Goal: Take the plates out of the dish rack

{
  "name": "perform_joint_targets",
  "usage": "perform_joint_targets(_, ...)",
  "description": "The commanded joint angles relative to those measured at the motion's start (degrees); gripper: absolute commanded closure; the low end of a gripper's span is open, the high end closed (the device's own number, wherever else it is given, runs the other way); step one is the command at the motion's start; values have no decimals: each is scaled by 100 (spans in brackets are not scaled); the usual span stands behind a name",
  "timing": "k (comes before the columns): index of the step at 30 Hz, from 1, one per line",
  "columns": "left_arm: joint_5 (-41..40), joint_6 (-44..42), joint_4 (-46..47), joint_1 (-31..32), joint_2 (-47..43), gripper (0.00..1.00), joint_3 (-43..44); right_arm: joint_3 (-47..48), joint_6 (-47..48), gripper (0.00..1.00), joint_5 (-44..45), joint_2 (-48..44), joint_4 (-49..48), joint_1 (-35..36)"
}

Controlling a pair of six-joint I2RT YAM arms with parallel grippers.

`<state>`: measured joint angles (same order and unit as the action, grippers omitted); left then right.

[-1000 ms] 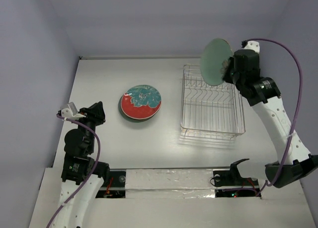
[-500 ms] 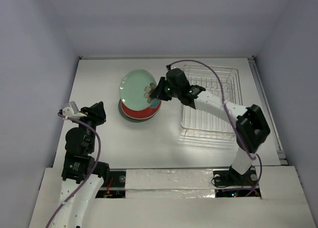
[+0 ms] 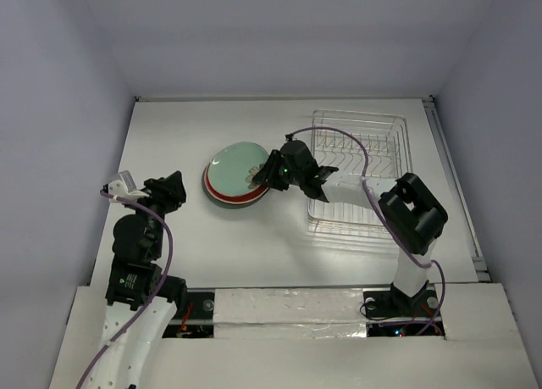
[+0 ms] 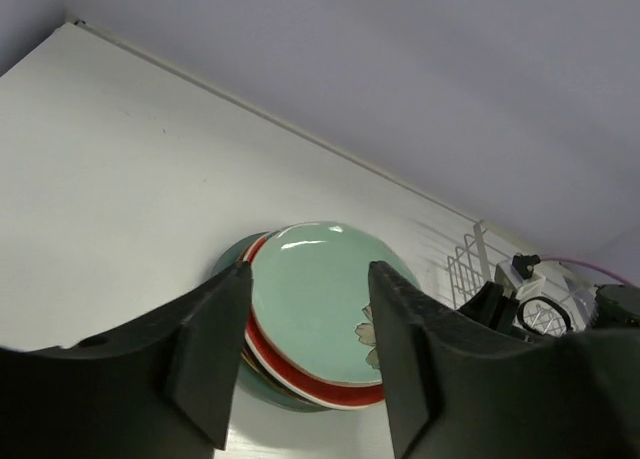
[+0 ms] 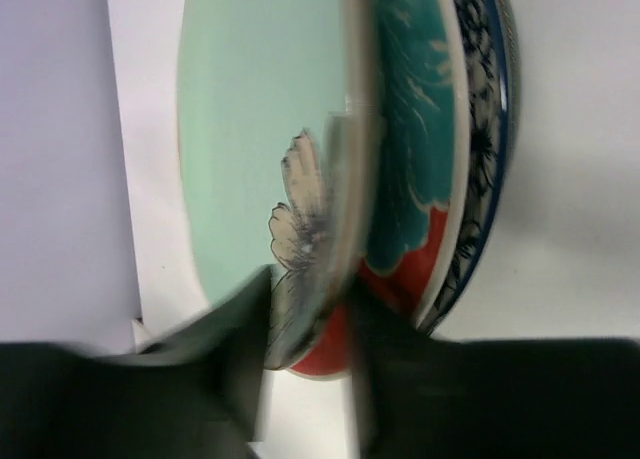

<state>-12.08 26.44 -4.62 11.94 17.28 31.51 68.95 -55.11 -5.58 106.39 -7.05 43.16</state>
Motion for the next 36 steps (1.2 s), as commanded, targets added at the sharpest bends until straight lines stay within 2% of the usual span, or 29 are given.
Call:
perform_joint_targets(1,21,2,172,27,74,51,49,-66,52,54,-13,-303,-711,53)
perform_joint_targets(2,21,-7,172,27,74,44,57,-74,97,50,5,-329,-632,53)
perform_joint_targets(4,21,-7,164,27,48,38,57,-127,228,36,136,-399,-439,105)
perform_joint_targets(5,21,-24,163,27,39,34,66,-188,264,33,189,-513,-377,105)
perform_joint_targets(8,21,-42,137,27,39,28,84,-320,439,20,408,-863,-122,167)
perform_joint_targets(9,21,-42,128,27,48,26,84,-347,492,12,479,-979,-43,167)
perform_joint_targets(13,21,-77,58,27,39,21,127,-347,948,5,1023,-1646,685,272)
perform_joint_targets(16,21,-77,-21,27,21,17,163,-434,1229,4,1252,-2305,1134,325)
perform_joint_targets(18,21,-68,-91,27,30,15,207,-496,1362,5,1375,-2692,1293,325)
perform_joint_targets(20,21,-77,-100,27,48,14,259,-671,1529,13,1612,-3403,1382,377)
perform_joint_targets(21,21,-68,-109,27,56,13,286,-742,1608,20,1613,-3693,1382,378)
perform_joint_targets(23,21,-95,-126,27,83,13,443,-944,1933,61,1491,-4603,1285,430)
perform_joint_targets(24,21,-208,-187,27,83,12,540,-1014,2030,86,1420,-4914,1259,430)
perform_joint_targets(25,21,-261,-214,27,91,12,645,-1067,2187,100,1368,-5204,1276,430)
perform_joint_targets(26,21,-305,-267,27,92,12,872,-1198,2241,100,1332,-5781,1302,430)
perform_joint_targets(30,21,-490,-302,27,13,12,1296,-1602,2417,100,1507,-7118,1451,430)
perform_joint_targets(32,21,-569,-302,27,-136,12,1419,-1717,2488,94,1867,-7587,1671,430)
perform_joint_targets(33,21,-595,-311,27,-198,12,1446,-1805,2523,90,1964,-7998,1724,430)
perform_joint_targets(36,21,-736,-294,27,-392,12,1455,-1929,2637,58,2333,-8405,1891,430)
